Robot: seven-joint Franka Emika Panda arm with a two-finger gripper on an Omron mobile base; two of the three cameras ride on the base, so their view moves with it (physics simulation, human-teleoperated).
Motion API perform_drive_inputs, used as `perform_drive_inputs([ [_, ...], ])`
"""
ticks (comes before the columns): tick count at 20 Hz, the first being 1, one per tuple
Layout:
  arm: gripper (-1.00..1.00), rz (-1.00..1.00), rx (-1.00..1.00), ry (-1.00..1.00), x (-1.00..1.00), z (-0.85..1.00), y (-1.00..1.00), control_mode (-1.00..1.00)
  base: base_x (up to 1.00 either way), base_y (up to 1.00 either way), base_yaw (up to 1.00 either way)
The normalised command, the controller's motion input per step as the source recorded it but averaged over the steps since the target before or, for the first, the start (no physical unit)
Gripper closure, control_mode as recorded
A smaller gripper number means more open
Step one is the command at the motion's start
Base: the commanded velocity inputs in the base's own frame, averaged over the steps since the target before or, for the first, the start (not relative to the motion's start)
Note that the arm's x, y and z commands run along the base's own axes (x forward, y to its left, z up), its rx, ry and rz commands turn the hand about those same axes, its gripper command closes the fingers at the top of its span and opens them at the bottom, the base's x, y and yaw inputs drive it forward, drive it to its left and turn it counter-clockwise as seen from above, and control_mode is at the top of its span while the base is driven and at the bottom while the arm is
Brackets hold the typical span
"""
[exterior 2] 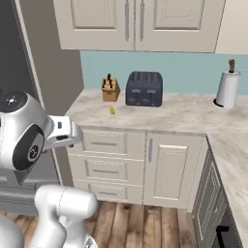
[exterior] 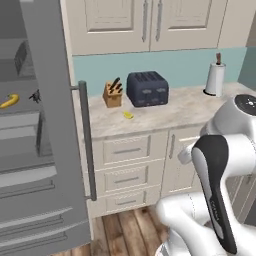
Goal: Open the fridge, remove the banana, lemon wedge, and fish, and place them on any counter.
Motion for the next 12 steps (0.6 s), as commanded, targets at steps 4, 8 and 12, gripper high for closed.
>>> perform_drive_inputs([
  [4,-1.0,0.0,0.0,0.0,0.0,0.0,0.0,1.0,-0.08,0.53,0.0],
  [8,-1.0,0.0,0.0,0.0,0.0,0.0,0.0,1.0,0.0,0.79,0.0],
  [12,-1.0,0.0,0.0,0.0,0.0,0.0,0.0,1.0,-0.17,0.8,0.0],
])
